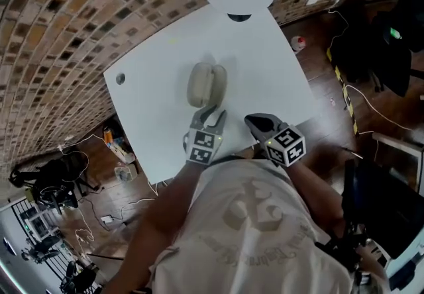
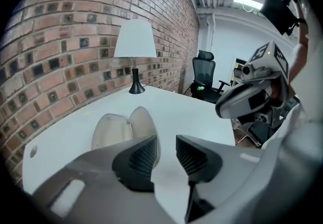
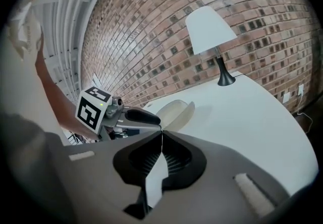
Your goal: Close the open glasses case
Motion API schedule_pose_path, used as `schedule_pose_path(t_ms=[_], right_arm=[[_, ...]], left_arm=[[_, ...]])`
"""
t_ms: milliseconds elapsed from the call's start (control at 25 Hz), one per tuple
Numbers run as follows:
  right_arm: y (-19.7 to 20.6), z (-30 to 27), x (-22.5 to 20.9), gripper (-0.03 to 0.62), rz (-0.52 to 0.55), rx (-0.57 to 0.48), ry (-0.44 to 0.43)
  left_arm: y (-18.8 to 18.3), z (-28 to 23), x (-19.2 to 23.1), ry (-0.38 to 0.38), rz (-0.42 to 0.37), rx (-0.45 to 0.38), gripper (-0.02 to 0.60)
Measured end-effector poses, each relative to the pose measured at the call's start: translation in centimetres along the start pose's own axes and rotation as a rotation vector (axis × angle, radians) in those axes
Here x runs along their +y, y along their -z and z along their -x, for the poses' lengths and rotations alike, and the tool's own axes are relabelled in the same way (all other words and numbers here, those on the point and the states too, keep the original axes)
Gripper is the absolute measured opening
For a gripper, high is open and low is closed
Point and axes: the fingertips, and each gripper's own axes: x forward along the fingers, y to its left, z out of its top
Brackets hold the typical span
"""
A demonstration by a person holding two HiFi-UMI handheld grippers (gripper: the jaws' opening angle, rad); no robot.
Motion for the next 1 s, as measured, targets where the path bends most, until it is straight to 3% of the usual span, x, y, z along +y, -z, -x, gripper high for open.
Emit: schedule_pose_path(t_ms=[320,600,640,760,1000], right_arm=[[0.4,0.1,-1.2,0.011,-0.030,-0.007,0.028],[0.6,0.2,-2.0,0.011,-0.062,-0.012,0.053],[0.5,0.2,-2.1,0.011,-0.064,-0.013,0.055],[0.5,0.3,-2.4,0.011,-0.064,-0.011,0.057],[0.5,0.0,-2.3,0.011,-0.061,-0.002,0.054]], left_arm=[[-0.4,-3.9,2.7,-0.052,-0.015,0.108,0.194],[1.6,-6.5,2.4,-0.032,0.035,0.233,0.215],[1.8,-6.4,2.6,-0.038,0.045,0.253,0.193],[1.4,-6.0,2.8,-0.041,0.058,0.250,0.047],[0.8,-4.3,2.3,0.018,0.140,0.214,0.038]])
